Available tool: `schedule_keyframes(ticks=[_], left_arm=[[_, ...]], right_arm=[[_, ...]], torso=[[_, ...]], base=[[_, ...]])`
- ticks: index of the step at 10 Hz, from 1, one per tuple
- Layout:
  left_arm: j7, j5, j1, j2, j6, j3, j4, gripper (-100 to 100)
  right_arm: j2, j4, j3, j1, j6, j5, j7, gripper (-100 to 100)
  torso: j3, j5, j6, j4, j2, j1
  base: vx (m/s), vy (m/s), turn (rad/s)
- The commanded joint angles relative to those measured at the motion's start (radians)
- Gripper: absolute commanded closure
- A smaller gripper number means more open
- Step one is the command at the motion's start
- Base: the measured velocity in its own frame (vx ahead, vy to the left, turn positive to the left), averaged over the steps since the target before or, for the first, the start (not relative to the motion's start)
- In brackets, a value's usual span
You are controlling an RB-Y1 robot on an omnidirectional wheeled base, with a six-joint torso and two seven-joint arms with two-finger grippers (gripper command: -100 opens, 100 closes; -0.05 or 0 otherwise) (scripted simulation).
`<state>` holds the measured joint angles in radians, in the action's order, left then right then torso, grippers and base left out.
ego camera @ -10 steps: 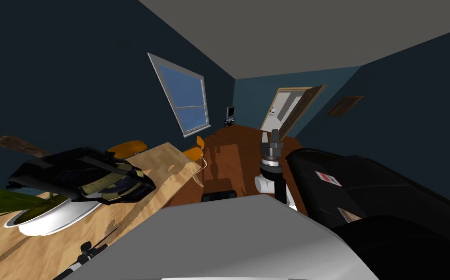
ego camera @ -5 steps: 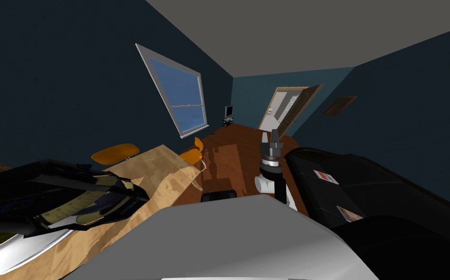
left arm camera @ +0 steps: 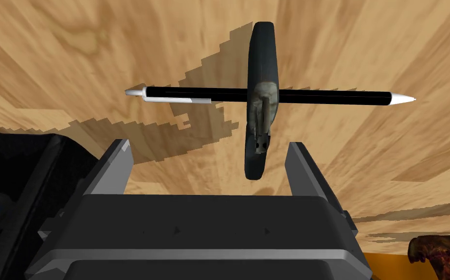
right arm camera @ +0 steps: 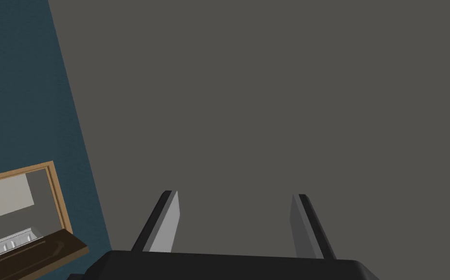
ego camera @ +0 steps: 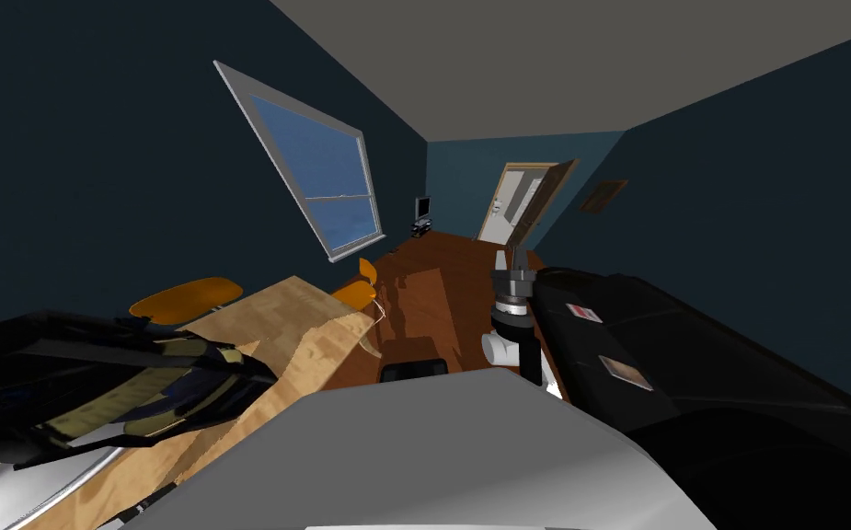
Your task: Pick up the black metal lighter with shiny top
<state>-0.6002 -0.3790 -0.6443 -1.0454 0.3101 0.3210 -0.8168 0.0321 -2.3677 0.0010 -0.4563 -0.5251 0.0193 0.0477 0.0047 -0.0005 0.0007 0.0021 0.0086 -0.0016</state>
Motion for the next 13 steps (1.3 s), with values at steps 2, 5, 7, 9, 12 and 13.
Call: schedule_keyframes(ticks=[2, 5, 7, 9, 12, 13], left_arm=[[0.015, 0.08, 0.012, -0.013, -0.027, 0.043, -0.015, -100], [0.048, 0.159, 0.041, -0.032, -0.067, 0.093, -0.027, -100], [0.048, 0.218, 0.041, -0.032, -0.067, 0.11, -0.027, -100], [0.081, 0.278, 0.071, -0.051, -0.108, 0.159, -0.039, -100], [0.081, 0.369, 0.071, -0.051, -0.108, 0.177, -0.039, -100], [0.081, 0.381, 0.071, -0.051, -0.108, 0.177, -0.039, -100]], right_arm=[[0.0, 0.0, 0.0, 0.0, 0.0, 0.0, 0.0, 0], [0.0, 0.0, 0.0, -0.001, 0.0, 0.0, 0.0, 0], [0.0, 0.0, 0.0, 0.0, 0.0, 0.0, 0.0, 0], [0.0, 0.0, 0.0, -0.001, 0.0, 0.0, 0.0, 0], [0.0, 0.0, 0.0, 0.0, 0.0, 0.0, 0.0, 0], [0.0, 0.0, 0.0, -0.001, 0.0, 0.0, 0.0, 0]], torso=[[0.001, 0.0, -0.002, 0.001, 0.002, 0.001], [-0.003, 0.0, -0.002, -0.001, -0.007, 0.001], [0.002, 0.0, -0.002, 0.001, 0.002, 0.001], [-0.002, 0.0, -0.003, -0.001, -0.004, 0.001], [0.0, 0.001, -0.002, 0.0, -0.001, 0.001], [-0.002, 0.001, -0.002, 0.0, -0.004, 0.001]], base=[[-0.119, 0.023, -0.098], [-0.045, 0.012, -0.086], [-0.124, 0.007, -0.138], [-0.055, 0.007, -0.173], [-0.09, 0.001, -0.049], [0.0, 0.0, 0.0]])
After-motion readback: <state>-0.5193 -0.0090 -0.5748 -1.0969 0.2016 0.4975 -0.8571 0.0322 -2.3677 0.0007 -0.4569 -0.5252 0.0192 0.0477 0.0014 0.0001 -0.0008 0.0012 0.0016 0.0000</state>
